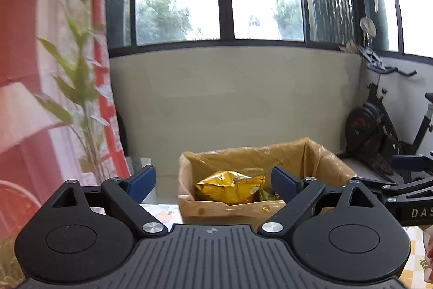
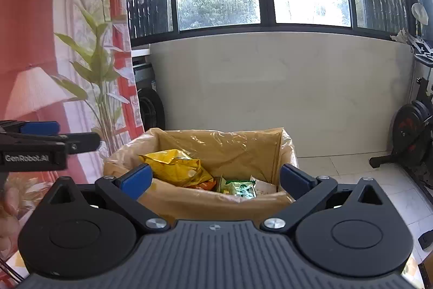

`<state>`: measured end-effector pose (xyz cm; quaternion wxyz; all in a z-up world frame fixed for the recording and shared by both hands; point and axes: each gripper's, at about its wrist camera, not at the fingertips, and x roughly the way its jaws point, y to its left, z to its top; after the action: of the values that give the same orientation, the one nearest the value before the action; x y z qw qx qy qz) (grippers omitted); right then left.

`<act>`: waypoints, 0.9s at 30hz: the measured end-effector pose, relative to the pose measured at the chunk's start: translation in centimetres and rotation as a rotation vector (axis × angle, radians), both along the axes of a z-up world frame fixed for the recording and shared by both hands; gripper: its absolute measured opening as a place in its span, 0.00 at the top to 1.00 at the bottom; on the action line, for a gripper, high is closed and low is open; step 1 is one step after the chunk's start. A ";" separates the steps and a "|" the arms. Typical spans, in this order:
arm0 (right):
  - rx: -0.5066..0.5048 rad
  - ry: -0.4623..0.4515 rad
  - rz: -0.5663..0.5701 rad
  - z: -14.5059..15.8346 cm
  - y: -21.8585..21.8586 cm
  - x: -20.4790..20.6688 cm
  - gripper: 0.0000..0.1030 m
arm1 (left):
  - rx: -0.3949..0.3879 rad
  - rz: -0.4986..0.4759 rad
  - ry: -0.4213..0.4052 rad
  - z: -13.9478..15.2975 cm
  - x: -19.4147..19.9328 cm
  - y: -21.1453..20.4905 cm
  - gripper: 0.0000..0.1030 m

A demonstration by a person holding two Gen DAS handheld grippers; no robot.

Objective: Organize snacks

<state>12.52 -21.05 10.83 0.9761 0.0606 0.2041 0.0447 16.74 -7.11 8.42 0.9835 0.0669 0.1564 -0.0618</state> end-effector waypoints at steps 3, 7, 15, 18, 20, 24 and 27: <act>-0.005 -0.007 -0.030 1.0 0.0 -2.0 0.01 | 0.026 0.026 -0.028 0.9 -2.6 0.1 0.07; -0.006 -0.042 -0.059 2.0 0.2 -4.5 0.00 | 0.024 0.033 -0.033 1.8 -5.2 0.3 0.07; 0.022 -0.050 -0.081 2.8 0.7 -8.2 0.00 | 0.024 0.053 -0.032 2.2 -8.1 0.8 0.07; 0.029 -0.049 -0.091 2.8 0.5 -8.8 0.00 | 0.020 0.067 -0.039 2.2 -8.5 1.3 0.07; 0.040 -0.043 -0.091 2.7 0.5 -9.1 0.00 | 0.012 0.067 -0.035 2.2 -8.6 1.5 0.07; 0.030 -0.036 -0.097 2.6 0.7 -9.5 0.00 | 0.015 0.067 -0.028 2.0 -8.8 1.6 0.07; 0.028 -0.037 -0.097 2.6 0.8 -9.7 0.00 | 0.011 0.066 -0.022 1.9 -8.7 1.7 0.07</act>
<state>2.83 -20.29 13.47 0.9797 0.0833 0.1822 0.0013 8.05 -5.40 10.30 0.9862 0.0677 0.1483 -0.0278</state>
